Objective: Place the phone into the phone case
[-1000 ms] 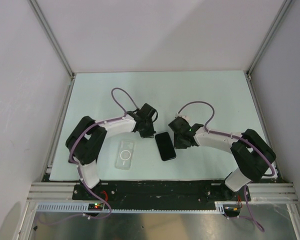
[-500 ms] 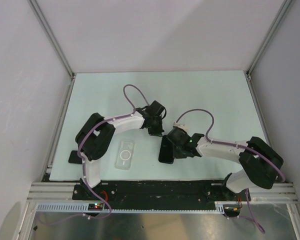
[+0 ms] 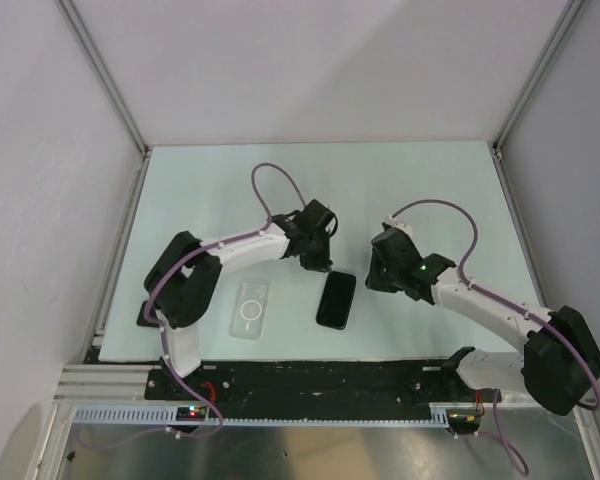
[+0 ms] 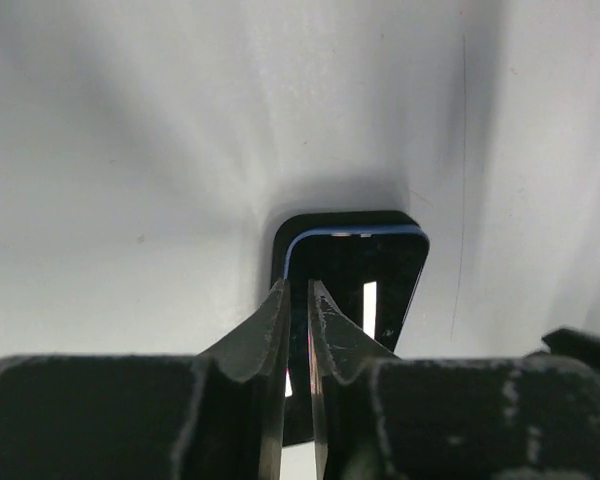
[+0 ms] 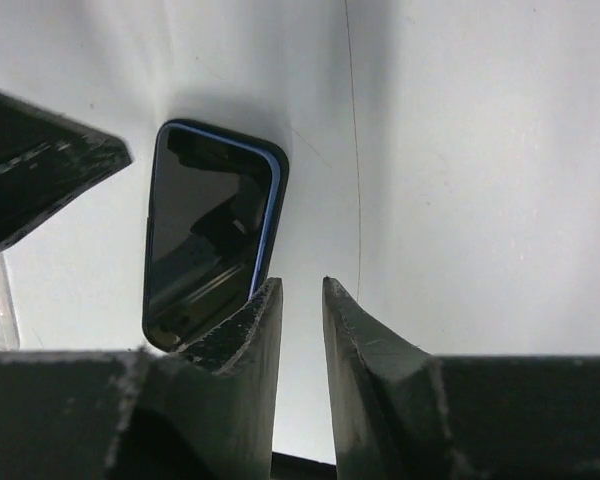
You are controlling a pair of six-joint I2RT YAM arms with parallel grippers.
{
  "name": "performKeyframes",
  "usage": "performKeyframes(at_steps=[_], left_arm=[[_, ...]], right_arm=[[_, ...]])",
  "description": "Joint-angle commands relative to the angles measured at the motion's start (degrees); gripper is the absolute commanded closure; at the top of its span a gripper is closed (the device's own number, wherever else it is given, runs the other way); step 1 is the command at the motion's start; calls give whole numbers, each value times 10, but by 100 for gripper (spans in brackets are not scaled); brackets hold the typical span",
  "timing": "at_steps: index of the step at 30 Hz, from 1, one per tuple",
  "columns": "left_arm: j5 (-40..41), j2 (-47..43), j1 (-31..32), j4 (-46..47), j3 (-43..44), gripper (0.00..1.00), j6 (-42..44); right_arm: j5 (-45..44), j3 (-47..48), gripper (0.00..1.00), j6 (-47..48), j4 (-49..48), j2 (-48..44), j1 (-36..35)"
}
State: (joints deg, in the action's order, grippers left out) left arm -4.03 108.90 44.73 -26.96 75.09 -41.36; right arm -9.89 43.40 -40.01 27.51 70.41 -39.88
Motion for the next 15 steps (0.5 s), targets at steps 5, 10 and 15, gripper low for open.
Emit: performKeyframes(at_steps=[5,10,15], left_arm=[[66,-95,-28,-13,-52,81,6],[57,-73,-31,-12,-47,82,7],[48,-46,-31,-12,-34,84,9]], right_arm=[[87,30,74,68,-90,62,41],[92,51,77,65,-113,121,44],[85,56,78,59,-119,148,44]])
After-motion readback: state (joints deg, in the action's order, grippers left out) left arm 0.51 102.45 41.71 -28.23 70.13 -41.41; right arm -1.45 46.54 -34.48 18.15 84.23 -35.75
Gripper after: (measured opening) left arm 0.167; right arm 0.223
